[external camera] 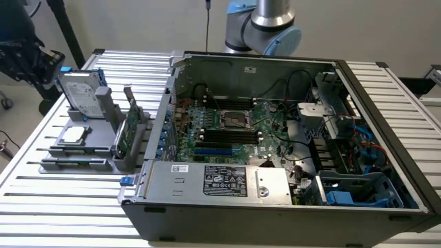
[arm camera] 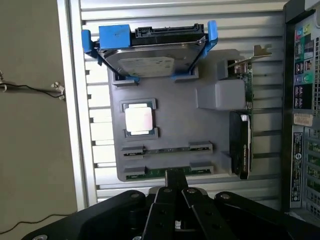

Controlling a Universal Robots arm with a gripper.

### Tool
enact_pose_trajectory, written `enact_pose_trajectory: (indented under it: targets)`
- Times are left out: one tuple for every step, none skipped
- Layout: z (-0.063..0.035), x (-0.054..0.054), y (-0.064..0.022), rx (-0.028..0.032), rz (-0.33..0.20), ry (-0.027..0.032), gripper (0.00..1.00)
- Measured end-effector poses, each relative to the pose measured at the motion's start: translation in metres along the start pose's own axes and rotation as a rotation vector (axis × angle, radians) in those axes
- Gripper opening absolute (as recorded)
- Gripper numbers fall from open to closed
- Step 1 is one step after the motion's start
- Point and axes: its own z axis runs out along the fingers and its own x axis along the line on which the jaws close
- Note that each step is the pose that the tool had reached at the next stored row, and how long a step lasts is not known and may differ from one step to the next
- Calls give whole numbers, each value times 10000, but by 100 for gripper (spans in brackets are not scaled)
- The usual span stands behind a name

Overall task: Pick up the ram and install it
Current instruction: 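Reach for the ram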

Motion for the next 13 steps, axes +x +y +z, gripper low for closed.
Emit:
enact_pose_trajectory:
  targets:
    - [6,24,-3,8,-2,6,11]
    - [13,49,-6,14,-5,11,11]
    - [19,64,-9,20,-7,25,11]
    - [23,70,-14,28,-15,51,11]
    - [28,71,-19,38,-26,90,11]
    - [30,72,-25,53,-40,138,11]
    - [33,72,-33,68,-58,182,11]
    - [36,71,-47,76,-81,221,11]
    - [43,69,-65,78,-104,245,11]
    - [50,68,-79,81,-126,257,11]
    - [56,68,-91,85,-150,261,11]
    - [61,66,-99,90,-182,260,11]
    - [66,64,-104,96,-220,258,11]
